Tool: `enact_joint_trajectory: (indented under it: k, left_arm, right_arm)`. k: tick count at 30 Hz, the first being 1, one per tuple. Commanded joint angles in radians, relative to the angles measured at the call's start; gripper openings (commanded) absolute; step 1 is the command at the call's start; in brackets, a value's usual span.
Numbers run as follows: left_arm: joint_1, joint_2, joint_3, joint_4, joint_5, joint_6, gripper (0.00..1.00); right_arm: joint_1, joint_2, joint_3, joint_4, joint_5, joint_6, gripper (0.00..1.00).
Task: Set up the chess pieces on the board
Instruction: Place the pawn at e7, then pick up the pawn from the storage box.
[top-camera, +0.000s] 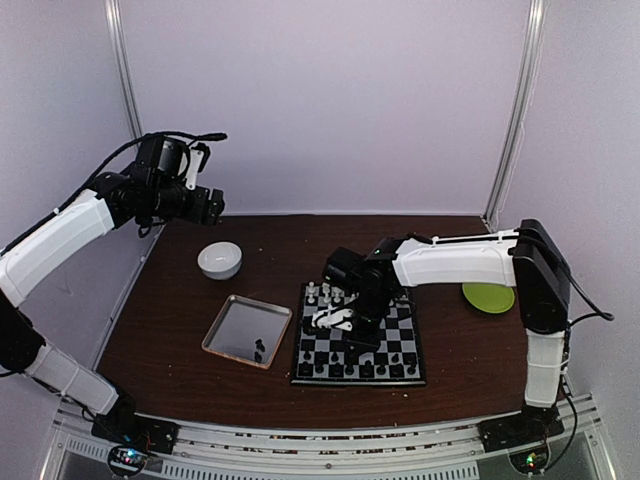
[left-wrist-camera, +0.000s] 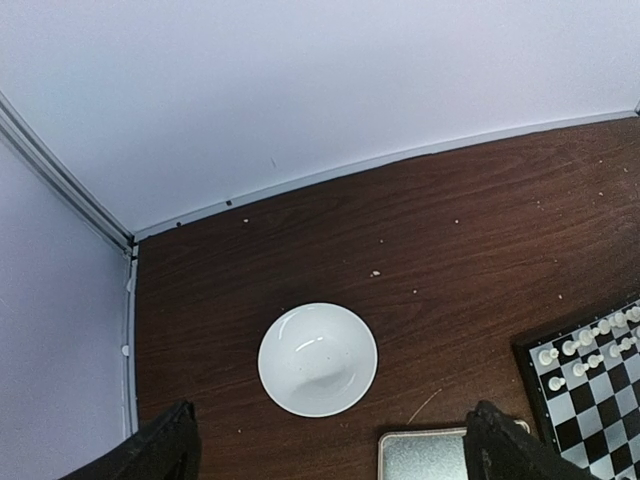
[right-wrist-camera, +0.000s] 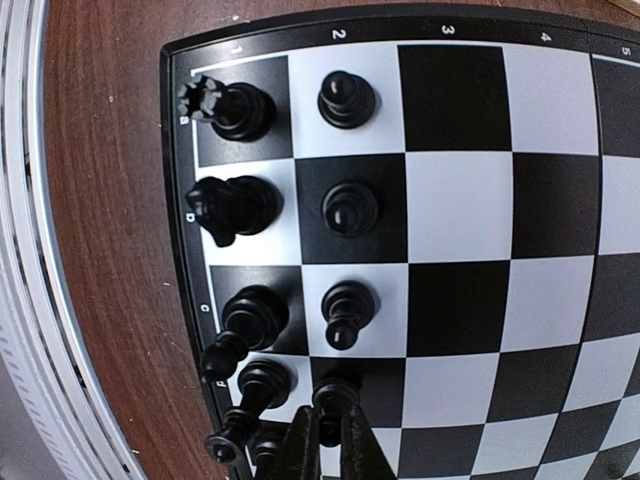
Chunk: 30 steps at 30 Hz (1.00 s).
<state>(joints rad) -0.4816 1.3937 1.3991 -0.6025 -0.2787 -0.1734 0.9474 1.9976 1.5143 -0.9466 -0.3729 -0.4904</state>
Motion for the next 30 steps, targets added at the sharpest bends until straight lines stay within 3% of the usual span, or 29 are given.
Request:
enact_joint_trajectory:
  k: [1, 14, 21, 25, 28, 30]
  left_arm:
    - [-0.001, 0.008, 0.034, 0.023, 0.026, 0.009, 0.94]
    - [0.000, 0.020, 0.035, 0.020, 0.046, 0.008, 0.94]
    - [-0.001, 0.056, 0.058, -0.012, 0.099, 0.030, 0.90]
    - [0.000, 0.126, 0.100, -0.082, 0.148, 0.080, 0.79]
    - [-0.001, 0.204, 0.168, -0.242, 0.155, 0.074, 0.59]
    - [-0.001, 0.200, 0.120, -0.244, 0.215, 0.061, 0.53]
  right_arm:
    - [0.004, 0.022, 0.021, 0.002, 0.035, 0.002, 0.07]
    - [0.004, 0.010, 0.028, -0.004, 0.061, 0.013, 0.19]
    - [-0.013, -0.124, 0.051, -0.065, 0.066, -0.006, 0.31]
    - [-0.045, -0.208, 0.061, -0.122, 0.042, -0.031, 0.33]
    - [-0.086, -0.307, 0.013, -0.124, 0.057, -0.042, 0.34]
    - [-0.128, -0.390, -0.051, -0.083, 0.044, -0.048, 0.36]
